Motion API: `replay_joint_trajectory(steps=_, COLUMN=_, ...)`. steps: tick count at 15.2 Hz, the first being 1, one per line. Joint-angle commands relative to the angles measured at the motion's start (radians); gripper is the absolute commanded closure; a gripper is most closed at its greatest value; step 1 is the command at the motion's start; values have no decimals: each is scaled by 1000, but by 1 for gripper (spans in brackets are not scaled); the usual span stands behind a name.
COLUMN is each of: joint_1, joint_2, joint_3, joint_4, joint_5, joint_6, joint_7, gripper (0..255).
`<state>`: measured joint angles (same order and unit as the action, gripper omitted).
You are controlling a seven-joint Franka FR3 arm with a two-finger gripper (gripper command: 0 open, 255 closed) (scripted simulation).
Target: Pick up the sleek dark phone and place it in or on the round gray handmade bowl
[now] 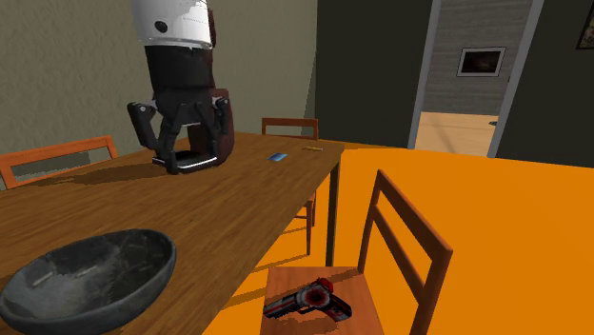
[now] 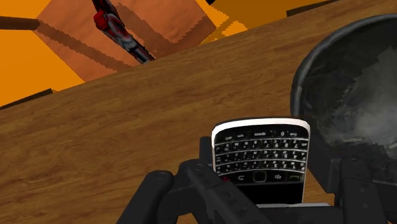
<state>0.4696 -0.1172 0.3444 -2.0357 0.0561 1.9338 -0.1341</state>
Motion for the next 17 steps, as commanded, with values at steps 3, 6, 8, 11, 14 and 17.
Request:
replay_joint_trajectory(steps=3, joint_1=40, joint_2=-41, joint_3=46, joint_4=-49, joint_5=22, joint_6=13, joint_7=77, gripper=255)
replay_joint_trajectory(steps=6, joint_1=72, joint_2=-69, joint_3=85, joint_4=-70, joint_5=39, joint_6=13, joint_7=139, gripper=255)
replay_joint_trajectory(steps=8, joint_1=93, joint_2=-82, joint_3=112, joint_4=-79, joint_5=50, joint_6=12, joint_7=183, gripper=255)
replay_joint_trajectory(steps=11, joint_1=113, joint_2=-88, joint_3=141, joint_4=-94, joint_5=58, joint_6=24, joint_7=226, gripper=255)
replay_joint_trajectory(steps=14, joint_1=114, joint_2=-78, joint_3=145, joint_4=-126, joint_5=56, joint_6=65, joint_7=229, gripper=255)
replay_joint_trajectory(steps=17, joint_1=114, joint_2=-66, joint_3=149, joint_4=-155, joint_5=52, joint_6=106, joint_7=232, gripper=255)
